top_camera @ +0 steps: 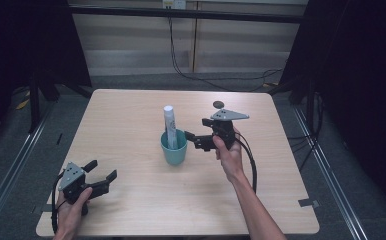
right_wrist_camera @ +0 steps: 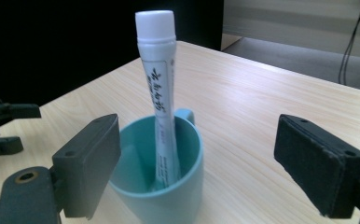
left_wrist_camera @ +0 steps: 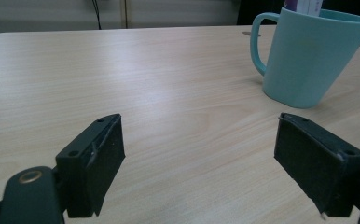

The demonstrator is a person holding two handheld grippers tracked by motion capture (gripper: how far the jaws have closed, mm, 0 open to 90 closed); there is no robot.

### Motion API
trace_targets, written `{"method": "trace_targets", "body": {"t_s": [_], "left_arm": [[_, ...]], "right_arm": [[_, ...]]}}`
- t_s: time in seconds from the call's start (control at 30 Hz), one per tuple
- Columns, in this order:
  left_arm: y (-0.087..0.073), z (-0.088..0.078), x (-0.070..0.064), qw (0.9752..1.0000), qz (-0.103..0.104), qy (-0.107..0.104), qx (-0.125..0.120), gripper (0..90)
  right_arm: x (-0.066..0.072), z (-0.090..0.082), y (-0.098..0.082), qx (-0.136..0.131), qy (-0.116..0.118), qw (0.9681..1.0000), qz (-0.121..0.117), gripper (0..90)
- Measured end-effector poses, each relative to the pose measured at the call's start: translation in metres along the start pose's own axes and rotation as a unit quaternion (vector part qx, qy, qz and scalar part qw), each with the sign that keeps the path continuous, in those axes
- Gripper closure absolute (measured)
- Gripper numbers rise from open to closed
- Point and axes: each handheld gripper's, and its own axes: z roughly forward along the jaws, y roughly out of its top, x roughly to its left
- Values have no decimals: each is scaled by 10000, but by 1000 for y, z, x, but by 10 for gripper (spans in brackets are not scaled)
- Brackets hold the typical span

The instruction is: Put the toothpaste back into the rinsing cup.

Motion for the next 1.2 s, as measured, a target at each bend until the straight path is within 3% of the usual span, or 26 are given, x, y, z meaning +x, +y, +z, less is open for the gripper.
{"method": "trace_targets", "body": {"t_s": [0.3, 0.73, 0.97, 1.2], "left_arm": [[0, 0, 0, 10000, 16, 31, -9, 158], [0, -1, -1, 10000, 23, 39, -21, 158], [0, -1, -1, 10000, 78, 48, -16, 158], [0, -1, -2, 9999, 84, 55, -24, 158]], "right_arm": [[-10, -21, -14, -10, -115, 9999, -6, 140], [-25, -58, -42, -243, -660, 9974, 157, 141], [-33, -80, -61, -362, -1014, 9940, 185, 141], [-40, -101, -86, -442, -1456, 9879, 296, 141]]}}
